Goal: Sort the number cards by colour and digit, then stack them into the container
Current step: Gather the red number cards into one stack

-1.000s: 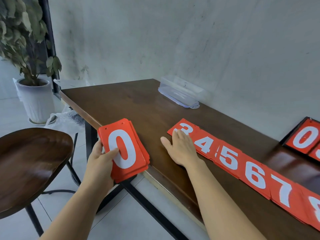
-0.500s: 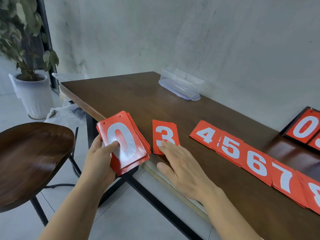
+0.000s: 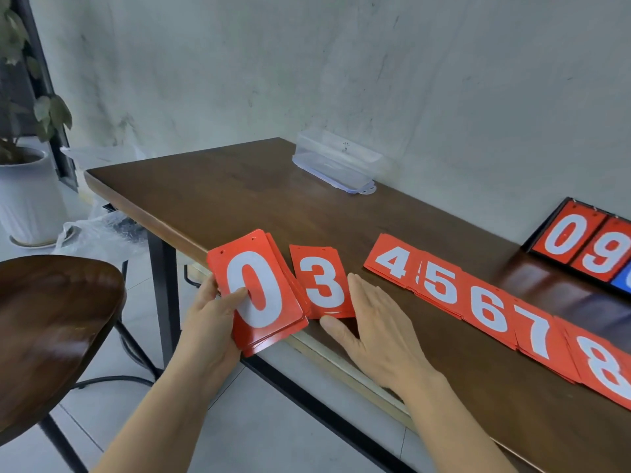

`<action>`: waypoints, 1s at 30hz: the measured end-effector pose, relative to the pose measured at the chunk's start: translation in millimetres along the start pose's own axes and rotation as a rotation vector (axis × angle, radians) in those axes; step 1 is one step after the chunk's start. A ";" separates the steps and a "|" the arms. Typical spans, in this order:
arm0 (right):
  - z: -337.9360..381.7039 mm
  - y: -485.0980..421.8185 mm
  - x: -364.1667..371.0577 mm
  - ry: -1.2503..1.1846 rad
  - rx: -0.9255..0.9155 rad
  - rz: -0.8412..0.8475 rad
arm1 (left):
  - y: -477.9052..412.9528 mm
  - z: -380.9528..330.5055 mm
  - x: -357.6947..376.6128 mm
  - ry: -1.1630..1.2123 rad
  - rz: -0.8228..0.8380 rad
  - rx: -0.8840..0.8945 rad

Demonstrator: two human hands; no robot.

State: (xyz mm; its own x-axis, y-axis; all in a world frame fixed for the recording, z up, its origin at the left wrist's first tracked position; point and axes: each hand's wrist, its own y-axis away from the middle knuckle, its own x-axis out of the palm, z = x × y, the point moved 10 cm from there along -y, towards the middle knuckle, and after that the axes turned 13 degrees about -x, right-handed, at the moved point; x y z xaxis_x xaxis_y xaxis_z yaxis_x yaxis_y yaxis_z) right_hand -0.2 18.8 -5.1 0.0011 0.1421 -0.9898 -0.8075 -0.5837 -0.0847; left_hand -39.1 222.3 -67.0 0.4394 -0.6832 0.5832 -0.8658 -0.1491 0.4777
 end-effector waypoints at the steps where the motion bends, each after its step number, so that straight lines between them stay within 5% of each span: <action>1: 0.3 -3.1 4.2 -0.017 -0.001 0.016 | -0.1 2.1 4.4 0.001 0.017 -0.006; 23: 60.5 -5.8 14.8 -0.137 -0.496 0.171 | 27.7 34.0 21.9 0.040 -0.219 0.090; 30: 12.1 0.7 -15.1 -0.237 -0.398 0.101 | 40.0 53.1 32.2 0.077 -0.257 0.076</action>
State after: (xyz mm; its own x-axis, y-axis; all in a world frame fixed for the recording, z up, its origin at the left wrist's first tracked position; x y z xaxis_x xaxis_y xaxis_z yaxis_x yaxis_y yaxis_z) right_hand -7.9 25.9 11.2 -0.2376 0.2207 -0.9460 -0.5079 -0.8583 -0.0726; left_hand -72.3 156.3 -64.0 0.6614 -0.5603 0.4986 -0.7377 -0.3658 0.5675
